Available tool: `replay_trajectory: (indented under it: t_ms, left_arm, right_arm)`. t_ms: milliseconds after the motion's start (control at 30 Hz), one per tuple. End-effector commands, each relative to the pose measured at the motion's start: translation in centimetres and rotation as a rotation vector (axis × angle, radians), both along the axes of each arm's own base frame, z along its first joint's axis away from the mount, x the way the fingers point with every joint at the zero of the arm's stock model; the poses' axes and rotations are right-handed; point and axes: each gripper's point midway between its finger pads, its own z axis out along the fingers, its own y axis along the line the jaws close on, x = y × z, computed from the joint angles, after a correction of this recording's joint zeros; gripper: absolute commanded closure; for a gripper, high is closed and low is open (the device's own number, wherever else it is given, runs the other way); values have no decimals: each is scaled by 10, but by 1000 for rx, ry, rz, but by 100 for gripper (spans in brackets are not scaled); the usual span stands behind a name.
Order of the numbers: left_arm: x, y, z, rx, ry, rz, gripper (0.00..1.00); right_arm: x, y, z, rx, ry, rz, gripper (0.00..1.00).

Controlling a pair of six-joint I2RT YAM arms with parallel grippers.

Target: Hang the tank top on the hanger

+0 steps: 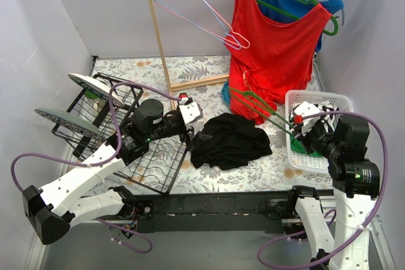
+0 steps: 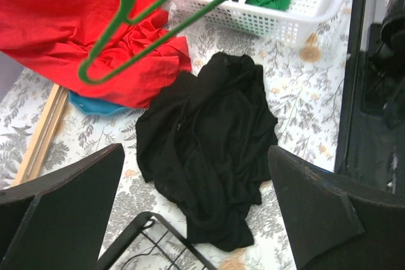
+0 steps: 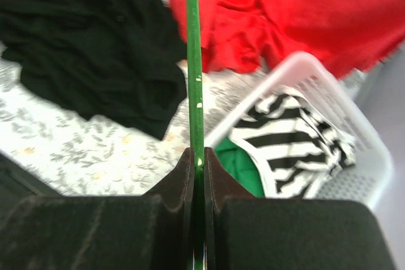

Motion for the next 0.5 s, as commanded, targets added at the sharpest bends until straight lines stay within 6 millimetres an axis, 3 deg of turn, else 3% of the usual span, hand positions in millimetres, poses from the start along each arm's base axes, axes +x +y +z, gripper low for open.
replay_trajectory:
  t_ms: [0, 300, 467]
  left_arm:
    - [-1, 10, 4, 42, -156, -54, 2]
    - [1, 27, 8, 64, -228, -72, 2]
    - [-5, 24, 5, 66, -182, -141, 5]
  right_arm:
    - [-23, 40, 7, 61, -20, 267, 99]
    - [-51, 78, 9, 150, -41, 570, 99]
    - [-57, 90, 9, 196, -38, 676, 99]
